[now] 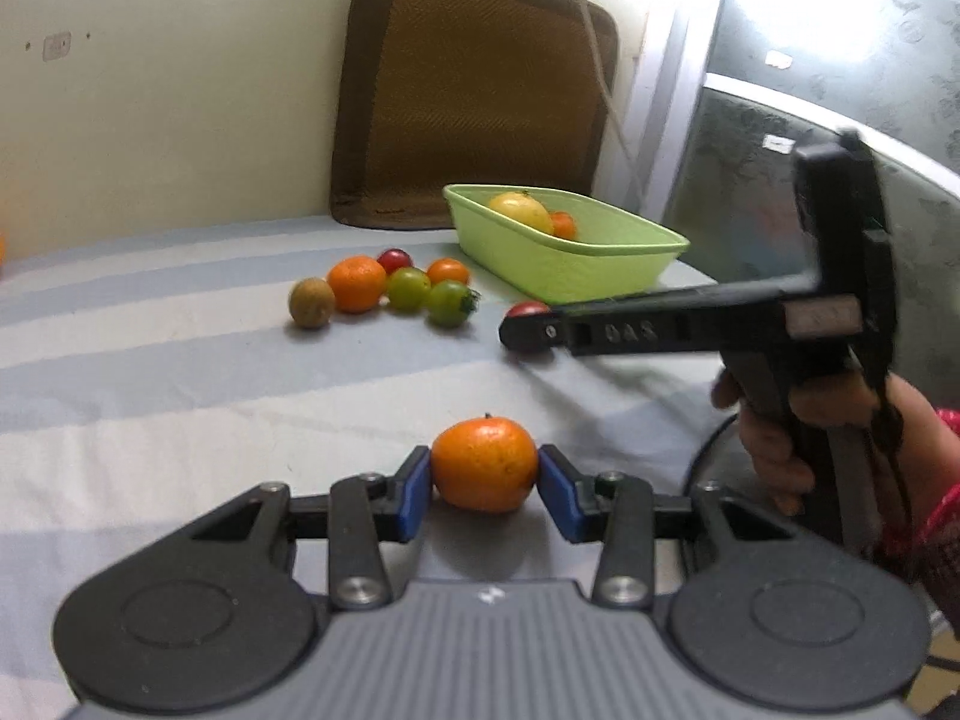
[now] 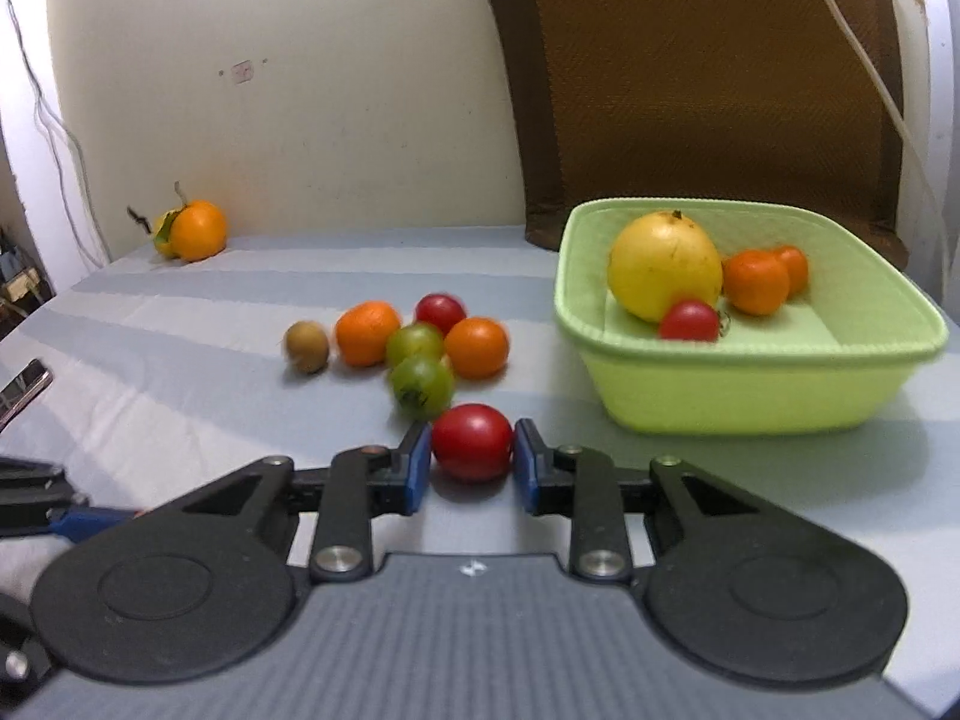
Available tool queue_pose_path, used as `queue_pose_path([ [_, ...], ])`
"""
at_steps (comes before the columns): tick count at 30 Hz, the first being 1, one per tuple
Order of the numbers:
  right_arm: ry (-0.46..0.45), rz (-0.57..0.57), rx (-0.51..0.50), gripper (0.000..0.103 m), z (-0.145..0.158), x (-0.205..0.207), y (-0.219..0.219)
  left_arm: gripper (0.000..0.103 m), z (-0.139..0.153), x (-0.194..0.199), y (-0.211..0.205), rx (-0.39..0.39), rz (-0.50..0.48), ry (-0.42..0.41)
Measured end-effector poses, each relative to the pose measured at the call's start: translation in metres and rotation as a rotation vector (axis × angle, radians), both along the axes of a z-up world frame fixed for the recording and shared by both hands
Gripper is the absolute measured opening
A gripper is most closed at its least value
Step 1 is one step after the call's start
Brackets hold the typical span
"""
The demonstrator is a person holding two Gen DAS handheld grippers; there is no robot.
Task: Organize fruits
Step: 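Grasp a mandarin with the left tool while the right tool grasps a red tomato, then carry the mandarin and red tomato over the green bowl and open both tools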
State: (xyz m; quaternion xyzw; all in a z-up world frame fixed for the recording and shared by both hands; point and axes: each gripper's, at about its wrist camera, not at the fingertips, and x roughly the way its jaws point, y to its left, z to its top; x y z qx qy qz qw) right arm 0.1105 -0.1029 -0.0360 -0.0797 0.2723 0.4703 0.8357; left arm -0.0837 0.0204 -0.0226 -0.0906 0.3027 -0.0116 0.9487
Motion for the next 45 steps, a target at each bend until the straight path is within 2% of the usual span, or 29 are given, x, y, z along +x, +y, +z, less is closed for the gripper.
queue_pose_path([
  [7,-0.055,-0.022,-0.020,0.032,-0.003,-0.081,-0.070,0.038,-0.002,-0.021,-0.022,0.052,-0.063,0.008],
  [10,-0.059,-0.047,-0.016,0.032,-0.009,-0.108,-0.087,0.039,-0.001,-0.029,-0.034,0.058,-0.104,0.020],
  [14,-0.115,-0.086,-0.009,0.033,-0.014,-0.128,-0.094,0.041,-0.004,-0.032,-0.044,0.105,-0.106,0.025],
  [16,-0.106,-0.088,-0.004,0.034,-0.015,-0.126,-0.095,0.047,-0.003,-0.034,-0.047,0.125,-0.105,0.024],
  [28,-0.117,-0.059,0.010,0.035,-0.016,-0.125,-0.098,0.050,0.000,-0.047,-0.049,0.212,-0.083,0.039],
  [31,-0.098,-0.051,0.017,0.034,-0.018,-0.122,-0.098,0.046,0.002,-0.047,-0.049,0.227,-0.090,0.038],
  [32,-0.095,-0.044,0.017,0.034,-0.018,-0.122,-0.097,0.039,0.002,-0.047,-0.050,0.227,-0.106,0.037],
  [35,-0.102,-0.036,0.032,0.032,-0.016,-0.118,-0.100,0.038,0.003,-0.042,-0.053,0.240,-0.128,0.037],
  [40,-0.081,-0.105,0.124,0.032,0.004,-0.076,-0.114,0.038,0.028,-0.006,-0.053,0.164,-0.163,0.011],
  [43,-0.125,-0.162,0.168,0.032,0.018,-0.043,-0.119,0.038,0.047,0.036,-0.051,0.129,-0.160,-0.050],
  [45,-0.170,-0.210,0.177,0.032,0.026,-0.017,-0.118,0.038,0.057,0.070,-0.052,0.132,-0.143,-0.092],
])
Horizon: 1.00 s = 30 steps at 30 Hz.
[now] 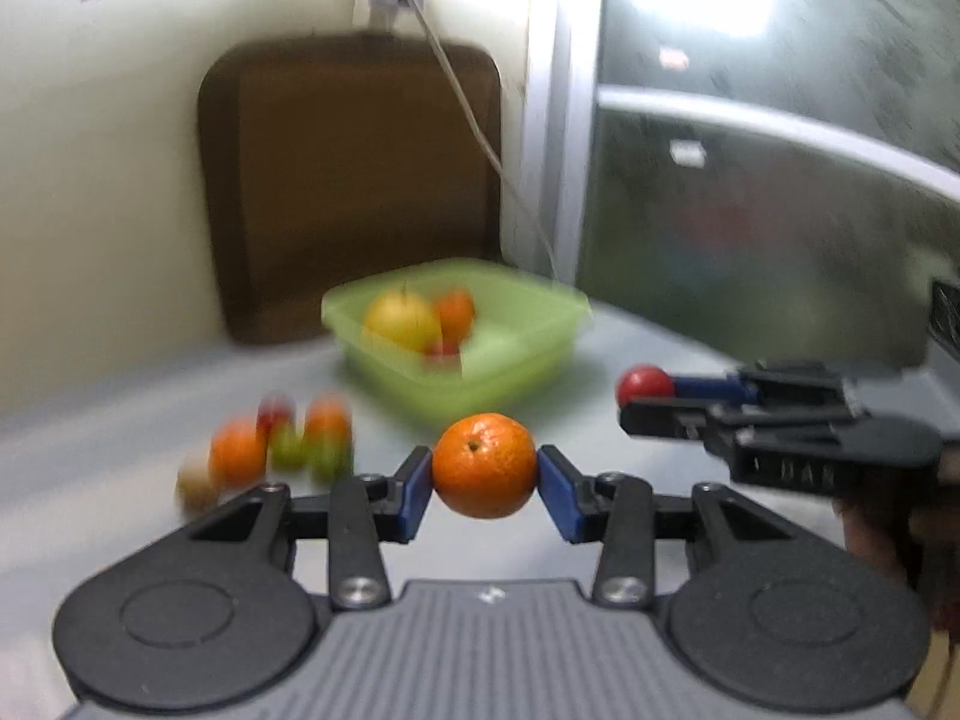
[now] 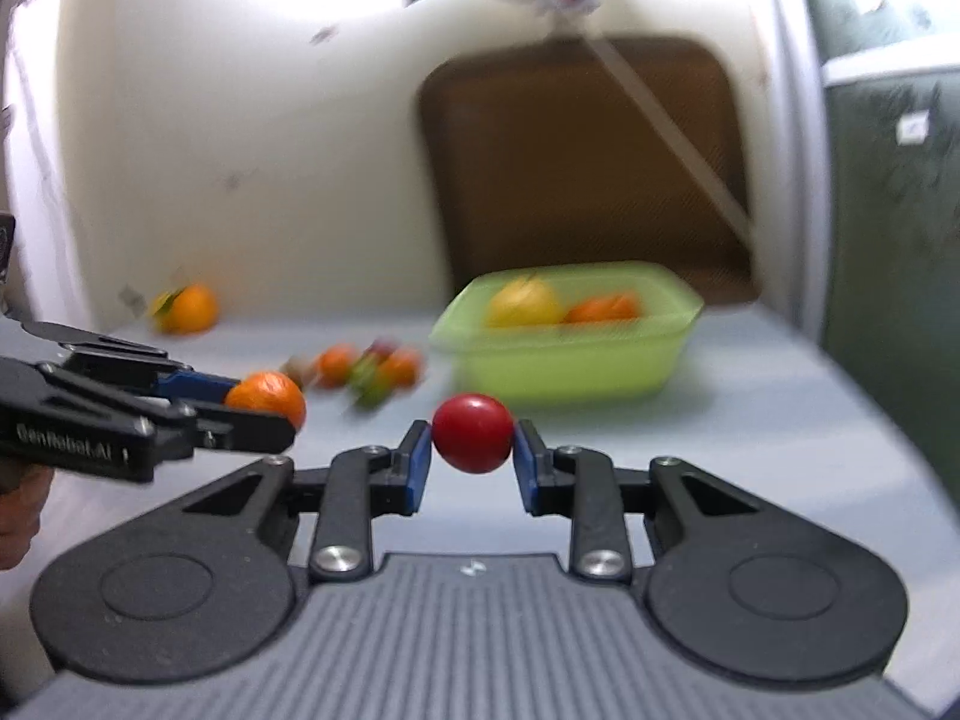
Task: Organize fruits
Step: 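Carry the mandarin and red tomato over the green bowl and open both tools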
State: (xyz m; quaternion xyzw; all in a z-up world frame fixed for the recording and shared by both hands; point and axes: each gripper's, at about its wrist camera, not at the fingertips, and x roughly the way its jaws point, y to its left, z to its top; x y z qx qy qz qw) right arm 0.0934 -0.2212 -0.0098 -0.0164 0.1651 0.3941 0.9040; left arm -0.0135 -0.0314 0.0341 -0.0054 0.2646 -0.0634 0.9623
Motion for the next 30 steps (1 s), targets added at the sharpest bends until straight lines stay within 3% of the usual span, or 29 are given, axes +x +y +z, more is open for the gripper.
queue_pose_path([
  [7,-0.044,-0.063,-0.015,0.032,0.008,0.072,0.011,0.038,-0.004,0.105,-0.008,0.039,0.043,0.013],
  [12,-0.041,-0.068,-0.059,0.032,0.001,0.092,0.024,0.039,-0.022,0.133,-0.011,0.053,0.054,0.074],
  [19,-0.078,-0.060,-0.089,0.033,-0.006,0.087,0.031,0.040,-0.031,0.133,-0.010,0.041,0.062,0.082],
  [21,-0.077,-0.061,-0.085,0.034,-0.006,0.089,0.032,0.047,-0.030,0.135,-0.008,0.038,0.057,0.072],
  [24,-0.078,-0.071,-0.080,0.034,-0.005,0.088,0.033,0.047,-0.026,0.131,-0.005,0.038,0.065,0.056],
  [30,-0.072,-0.083,-0.051,0.034,-0.003,0.075,0.027,0.047,-0.004,0.081,0.022,-0.034,0.097,-0.017],
])
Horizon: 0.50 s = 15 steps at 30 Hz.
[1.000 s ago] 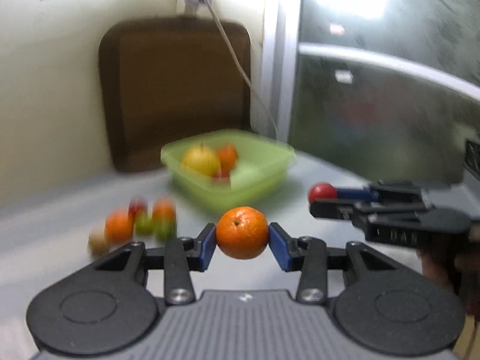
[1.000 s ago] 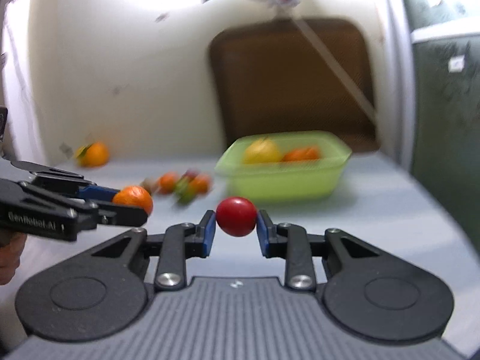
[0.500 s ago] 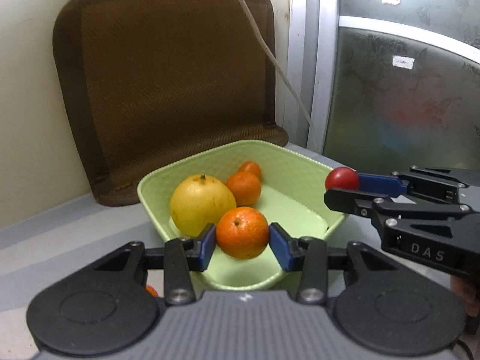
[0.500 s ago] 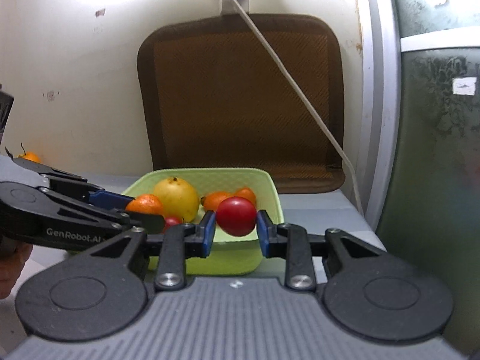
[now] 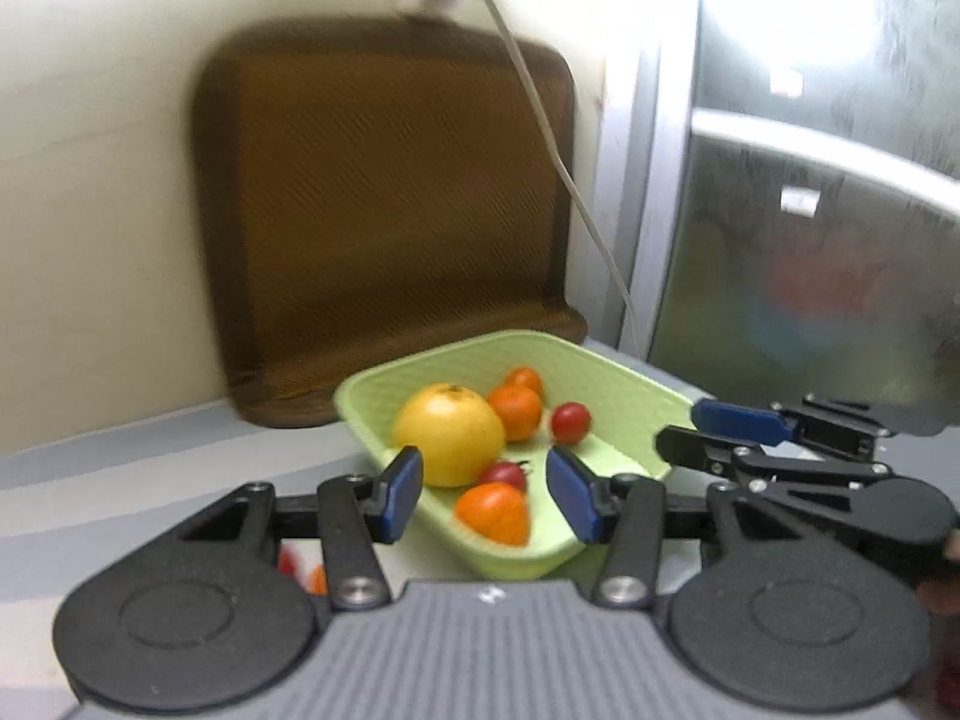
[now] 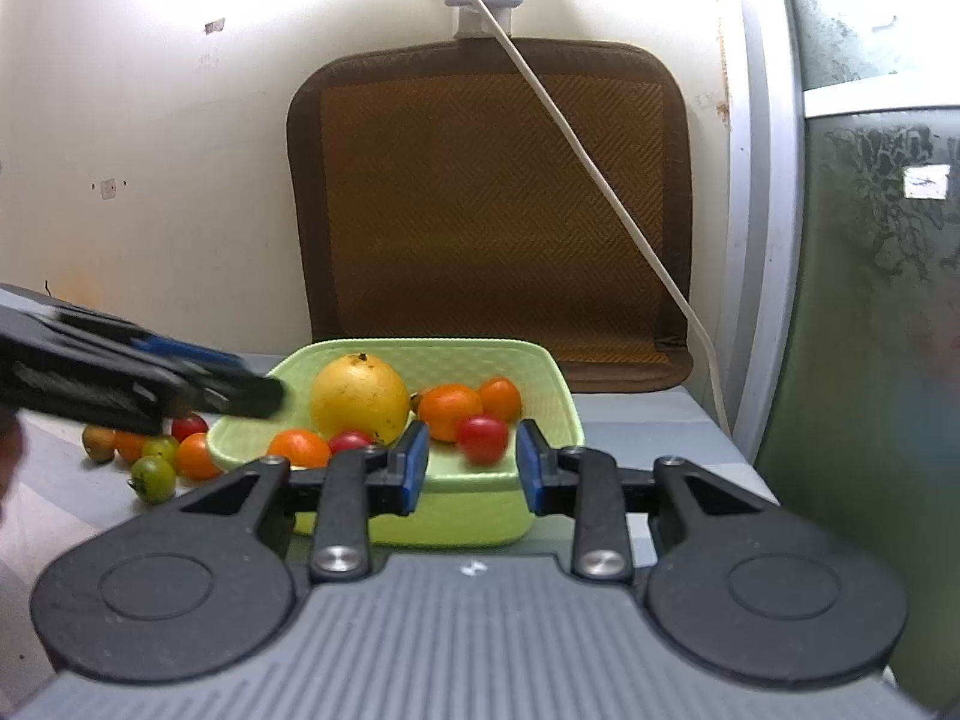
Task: Organize fruits
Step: 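Carry the mandarin and red tomato over the green bowl and open both tools, then move both open tools back toward the remaining fruits on the cloth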
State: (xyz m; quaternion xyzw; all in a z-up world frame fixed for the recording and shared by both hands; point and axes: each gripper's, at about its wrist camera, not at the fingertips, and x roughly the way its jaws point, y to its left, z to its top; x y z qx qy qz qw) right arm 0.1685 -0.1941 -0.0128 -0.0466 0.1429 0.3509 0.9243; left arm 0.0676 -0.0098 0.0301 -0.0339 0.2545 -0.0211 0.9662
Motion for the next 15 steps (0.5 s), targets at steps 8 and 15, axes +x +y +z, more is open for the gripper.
queue_pose_path([
  [8,0.083,0.014,0.088,0.034,-0.002,-0.040,-0.006,0.048,-0.020,-0.091,0.054,0.022,0.191,0.045],
  [15,0.190,0.143,0.016,0.034,-0.013,-0.071,0.031,0.047,-0.043,-0.112,0.098,-0.043,0.293,0.120],
])
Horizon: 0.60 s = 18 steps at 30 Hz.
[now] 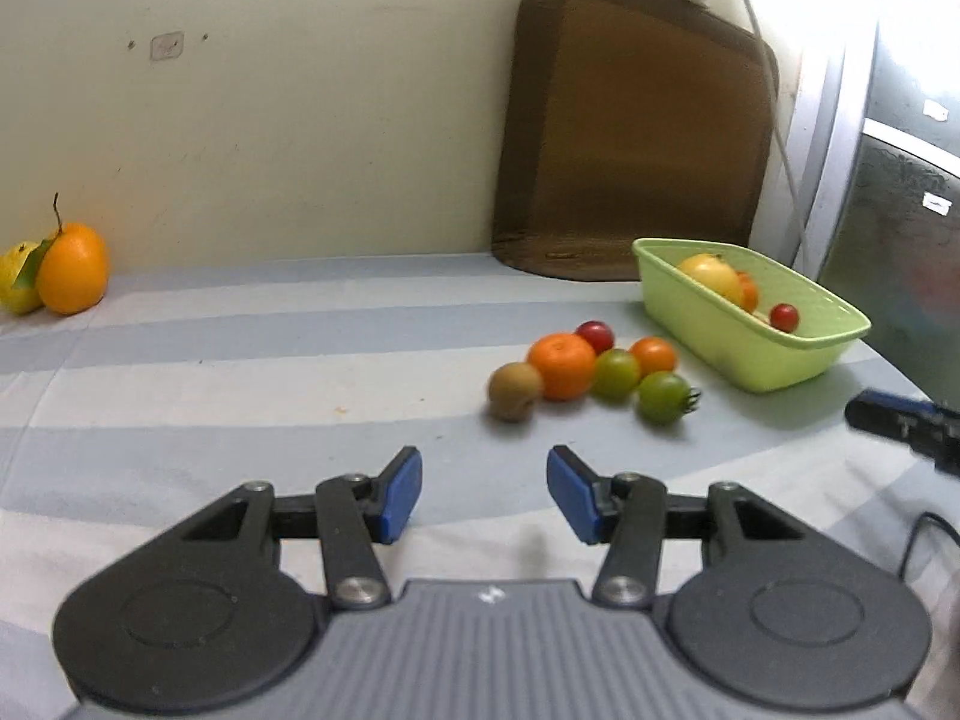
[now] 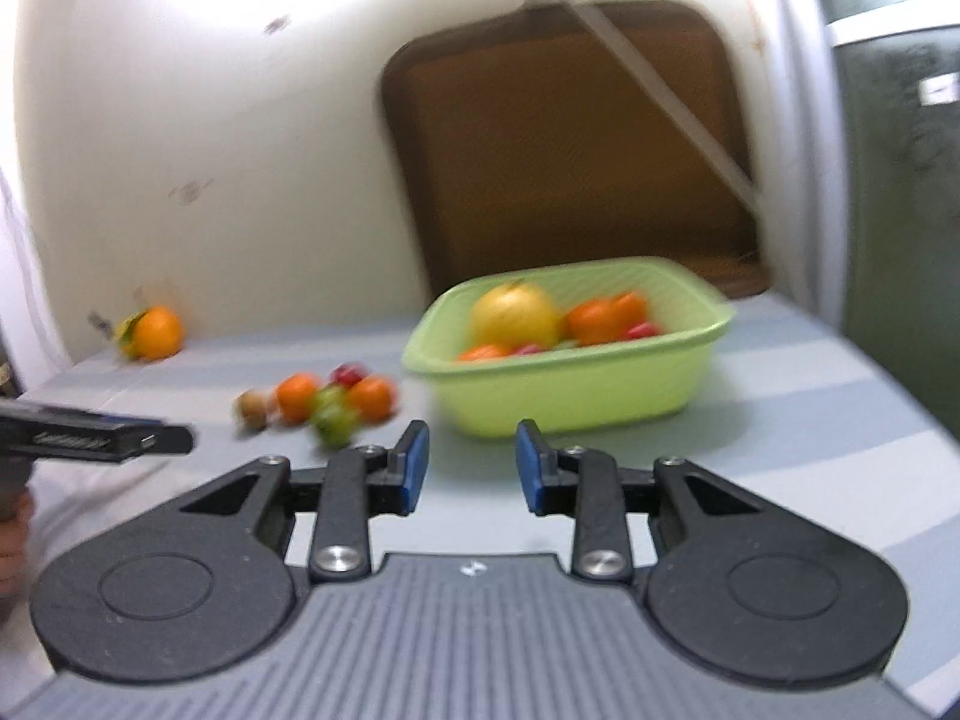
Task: Organize fruits
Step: 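Move both open tools back toward the remaining fruits on the cloth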
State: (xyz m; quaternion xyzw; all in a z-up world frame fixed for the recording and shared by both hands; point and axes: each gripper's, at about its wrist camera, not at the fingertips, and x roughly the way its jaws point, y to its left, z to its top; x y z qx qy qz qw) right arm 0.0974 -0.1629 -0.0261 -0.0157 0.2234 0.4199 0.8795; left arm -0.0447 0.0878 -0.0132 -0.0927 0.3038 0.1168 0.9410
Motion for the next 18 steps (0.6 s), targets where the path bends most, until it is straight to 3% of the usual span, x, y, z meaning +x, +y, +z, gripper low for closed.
queue_pose_path([
  [6,0.007,0.102,-0.121,0.034,0.000,-0.004,0.056,0.047,-0.001,0.020,0.013,0.008,-0.014,-0.009],
  [11,0.055,0.080,-0.214,0.034,-0.004,0.007,0.080,0.047,-0.004,0.017,0.020,-0.022,-0.006,-0.014],
  [18,0.063,0.056,-0.268,0.035,-0.006,0.011,0.089,0.047,-0.009,0.017,0.027,-0.046,0.008,-0.004],
])
